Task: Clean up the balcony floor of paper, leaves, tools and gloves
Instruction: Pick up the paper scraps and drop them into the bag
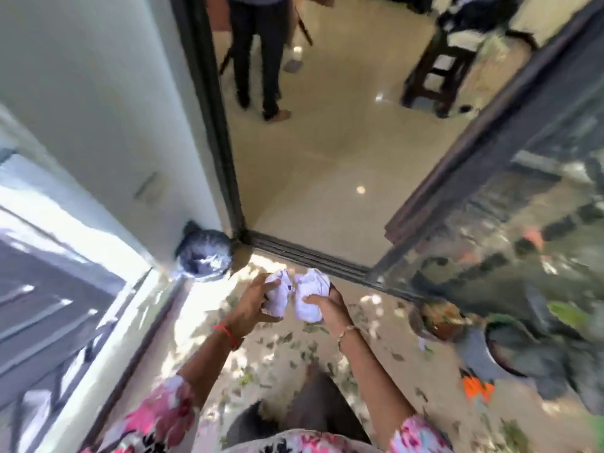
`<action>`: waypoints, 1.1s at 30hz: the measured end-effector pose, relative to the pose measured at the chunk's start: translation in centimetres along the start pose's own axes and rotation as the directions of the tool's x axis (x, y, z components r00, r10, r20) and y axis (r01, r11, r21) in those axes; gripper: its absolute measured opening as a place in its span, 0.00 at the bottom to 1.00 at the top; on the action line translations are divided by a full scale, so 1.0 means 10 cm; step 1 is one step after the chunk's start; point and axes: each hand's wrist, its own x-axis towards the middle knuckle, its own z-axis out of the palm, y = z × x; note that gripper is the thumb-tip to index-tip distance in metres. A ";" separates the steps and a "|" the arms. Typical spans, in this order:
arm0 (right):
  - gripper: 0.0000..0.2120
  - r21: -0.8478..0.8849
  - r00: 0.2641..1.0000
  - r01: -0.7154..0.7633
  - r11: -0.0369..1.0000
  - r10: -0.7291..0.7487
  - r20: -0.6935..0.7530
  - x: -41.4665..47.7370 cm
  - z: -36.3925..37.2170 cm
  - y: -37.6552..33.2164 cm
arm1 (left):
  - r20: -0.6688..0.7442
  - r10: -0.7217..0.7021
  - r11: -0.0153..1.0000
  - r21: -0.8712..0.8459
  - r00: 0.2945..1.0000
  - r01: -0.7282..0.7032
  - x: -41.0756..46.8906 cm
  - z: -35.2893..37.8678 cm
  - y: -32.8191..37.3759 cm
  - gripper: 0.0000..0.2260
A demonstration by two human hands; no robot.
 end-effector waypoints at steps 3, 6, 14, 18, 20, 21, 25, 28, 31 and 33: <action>0.33 -0.072 0.996 -0.029 0.997 0.034 0.079 0.29 0.39 -0.06 | -0.149 -0.012 0.994 -0.108 0.989 -0.005 0.04 -0.47 0.00 0.03; 0.27 -0.109 0.986 -0.082 0.991 0.097 0.136 0.68 0.71 -0.06 | -0.275 -0.058 0.981 -0.196 0.960 0.003 0.19 -0.89 -0.03 0.02; 0.14 -0.270 0.950 -0.261 0.927 0.297 0.098 1.79 1.35 0.12 | -0.431 -0.174 0.955 -0.293 0.885 0.045 0.82 -1.74 0.07 0.18; 0.12 -0.349 0.948 -0.258 0.901 0.305 0.086 2.41 1.64 0.42 | -0.485 -0.224 0.953 -0.292 0.845 0.085 1.40 -2.14 0.00 0.21; 0.11 -0.361 0.948 -0.282 0.889 0.316 0.037 2.72 1.78 0.62 | -0.497 -0.221 0.956 -0.280 0.839 0.086 1.73 -2.32 -0.10 0.21; 0.11 -0.364 0.950 -0.286 0.886 0.312 0.013 2.88 1.84 0.73 | -0.500 -0.212 0.959 -0.273 0.839 0.080 1.90 -2.41 -0.16 0.19; 0.16 -0.471 0.952 -0.275 0.838 0.305 -0.013 3.55 2.09 1.25 | -0.527 -0.171 0.965 -0.259 0.833 0.034 2.65 -2.79 -0.54 0.11; 0.24 -0.563 0.954 -0.261 0.784 0.300 -0.024 4.06 2.26 1.70 | -0.549 -0.178 0.952 -0.305 0.817 0.002 3.19 -3.01 -0.85 0.05; 0.28 -0.627 0.955 -0.244 0.740 0.295 -0.024 4.53 2.50 2.10 | -0.571 -0.211 0.947 -0.322 0.793 0.020 3.71 -3.26 -1.18 0.05; 0.26 -0.649 0.963 -0.202 0.734 0.268 0.004 4.75 2.66 2.24 | -0.552 -0.257 0.940 -0.332 0.793 0.074 3.97 -3.43 -1.35 0.15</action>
